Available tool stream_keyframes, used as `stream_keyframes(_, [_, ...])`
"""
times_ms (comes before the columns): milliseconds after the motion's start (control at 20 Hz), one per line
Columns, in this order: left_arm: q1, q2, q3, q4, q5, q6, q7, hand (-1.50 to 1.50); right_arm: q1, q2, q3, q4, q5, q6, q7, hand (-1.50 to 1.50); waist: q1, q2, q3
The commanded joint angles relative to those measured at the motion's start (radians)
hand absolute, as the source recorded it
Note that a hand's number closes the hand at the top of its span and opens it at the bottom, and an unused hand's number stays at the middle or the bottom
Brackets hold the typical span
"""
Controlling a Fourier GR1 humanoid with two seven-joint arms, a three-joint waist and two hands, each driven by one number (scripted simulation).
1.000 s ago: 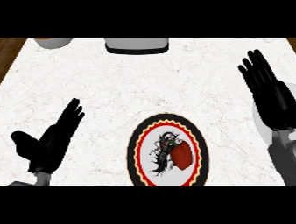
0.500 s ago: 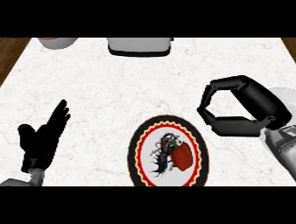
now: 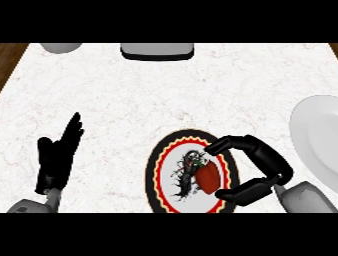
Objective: Pick the bell pepper from the plate and place it in the plate
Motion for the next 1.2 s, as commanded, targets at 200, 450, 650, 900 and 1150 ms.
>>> stream_keyframes(200, [-0.041,0.007,0.020,0.003,-0.016,0.005,0.055,0.00,-0.095,-0.112,0.098,0.079,0.334,-0.021,-0.136,-1.50,-0.010,-0.009,-0.003])
stream_keyframes(450, [-0.006,-0.014,0.019,0.020,-0.028,0.001,0.010,0.00,-0.208,-0.145,0.104,0.025,0.464,-0.037,0.019,-1.50,-0.009,-0.011,-0.005])
stream_keyframes(650, [-0.018,-0.006,0.033,0.029,-0.025,-0.019,0.030,0.00,-0.287,-0.114,0.161,-0.047,0.544,0.047,0.221,-1.50,-0.008,-0.011,-0.005])
stream_keyframes(900, [0.004,0.004,0.066,0.032,-0.015,-0.053,-0.005,0.00,-0.316,-0.120,0.224,-0.009,0.587,0.227,0.300,-1.50,-0.006,-0.009,-0.005])
stream_keyframes(1150, [0.023,-0.017,0.032,-0.078,-0.070,-0.014,0.105,0.00,-0.237,-0.068,0.250,-0.099,0.660,0.286,0.404,-1.50,-0.012,-0.011,-0.003])
